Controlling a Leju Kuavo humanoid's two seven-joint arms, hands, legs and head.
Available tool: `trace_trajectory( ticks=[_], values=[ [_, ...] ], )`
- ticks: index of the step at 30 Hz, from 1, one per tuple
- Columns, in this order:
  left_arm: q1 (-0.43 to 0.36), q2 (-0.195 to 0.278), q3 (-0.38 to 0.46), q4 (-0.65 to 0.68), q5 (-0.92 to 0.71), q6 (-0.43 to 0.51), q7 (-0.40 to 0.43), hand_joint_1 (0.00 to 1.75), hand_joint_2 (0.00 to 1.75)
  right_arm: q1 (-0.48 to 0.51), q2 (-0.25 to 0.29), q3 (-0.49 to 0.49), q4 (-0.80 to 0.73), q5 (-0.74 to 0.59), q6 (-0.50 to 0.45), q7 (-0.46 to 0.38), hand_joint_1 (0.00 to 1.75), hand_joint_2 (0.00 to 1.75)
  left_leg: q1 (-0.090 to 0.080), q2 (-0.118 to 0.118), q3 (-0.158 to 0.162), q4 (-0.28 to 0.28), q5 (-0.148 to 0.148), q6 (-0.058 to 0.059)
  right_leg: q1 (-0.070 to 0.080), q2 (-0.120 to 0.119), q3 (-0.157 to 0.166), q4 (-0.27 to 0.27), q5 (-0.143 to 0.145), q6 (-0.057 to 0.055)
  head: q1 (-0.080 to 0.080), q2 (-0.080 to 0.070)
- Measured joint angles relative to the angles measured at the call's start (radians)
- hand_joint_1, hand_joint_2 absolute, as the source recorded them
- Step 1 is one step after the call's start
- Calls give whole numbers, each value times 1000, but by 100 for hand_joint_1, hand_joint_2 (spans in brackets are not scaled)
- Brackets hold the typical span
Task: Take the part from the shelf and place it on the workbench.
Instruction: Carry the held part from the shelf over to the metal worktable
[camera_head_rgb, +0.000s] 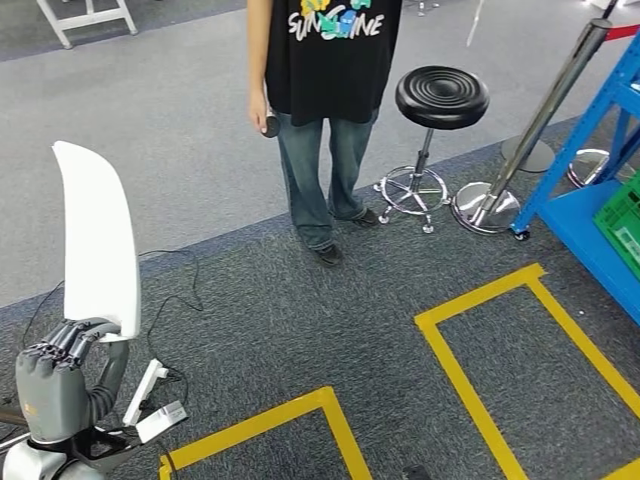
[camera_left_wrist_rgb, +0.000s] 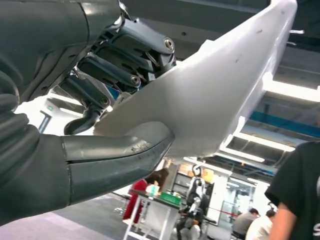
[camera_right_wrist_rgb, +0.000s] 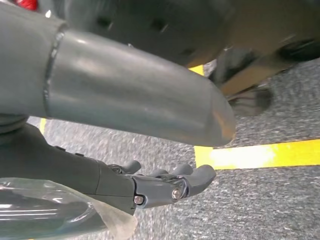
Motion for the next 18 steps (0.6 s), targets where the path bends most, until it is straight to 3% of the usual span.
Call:
trace_trajectory(
  ticks=[1,3,4,5,8,10,12,14,15,16,18],
  values=[
    [1,0,-2,0,2,0,2,175,175,1,-2,0,0,0,0,0,0,0,3,-10,2,6,-6,-3,-1,0,-4,-21,32,4,0,0],
    [1,1,-6,0,11,0,9,175,175,1,-4,0,0,1,-1,-2,0,0,10,-23,6,24,-23,-15,-2,5,28,-125,110,14,1,0],
    [1,1,-8,0,14,0,12,175,175,0,-4,-1,1,1,-1,-4,0,0,12,-26,3,39,-33,-21,-3,11,49,-173,130,17,3,0],
    [1,2,-9,0,16,0,13,175,175,-1,-4,-1,2,1,-1,-5,0,0,12,-28,-1,51,-40,-26,-4,17,61,-198,134,15,4,0],
    [1,3,-13,0,17,0,14,175,175,0,-3,-1,3,1,-1,-6,0,0,10,-32,-10,65,-47,-32,-3,22,69,-203,125,-2,5,0],
    [0,4,-15,0,17,0,14,175,175,2,-3,-2,3,1,-1,-6,0,0,11,-18,-20,91,-66,-40,-6,18,75,-205,123,-9,2,0],
    [-2,5,-16,0,18,0,14,175,175,2,-3,-3,3,1,-2,-7,0,0,16,2,-66,189,-110,-53,-5,12,82,-207,119,-17,-2,0],
    [-1,5,-17,0,20,0,14,175,175,2,-3,-4,3,-1,-4,-7,0,0,22,10,-136,315,-149,-57,-1,6,87,-207,114,-22,-4,0],
    [0,5,-18,0,22,0,15,175,175,2,-4,-6,3,-3,-5,-6,0,0,22,10,-158,346,-148,-54,2,3,90,-207,111,-23,-4,0],
    [0,6,-19,0,25,0,16,175,175,2,-4,-7,3,-5,-7,-5,0,0,20,10,-162,339,-127,-48,4,1,95,-207,107,-24,-4,0],
    [0,7,-21,0,31,0,20,175,175,2,-3,-8,3,-8,-10,-4,0,0,6,11,-120,229,-44,-27,6,-1,109,-211,99,-26,-4,0]
  ],
)
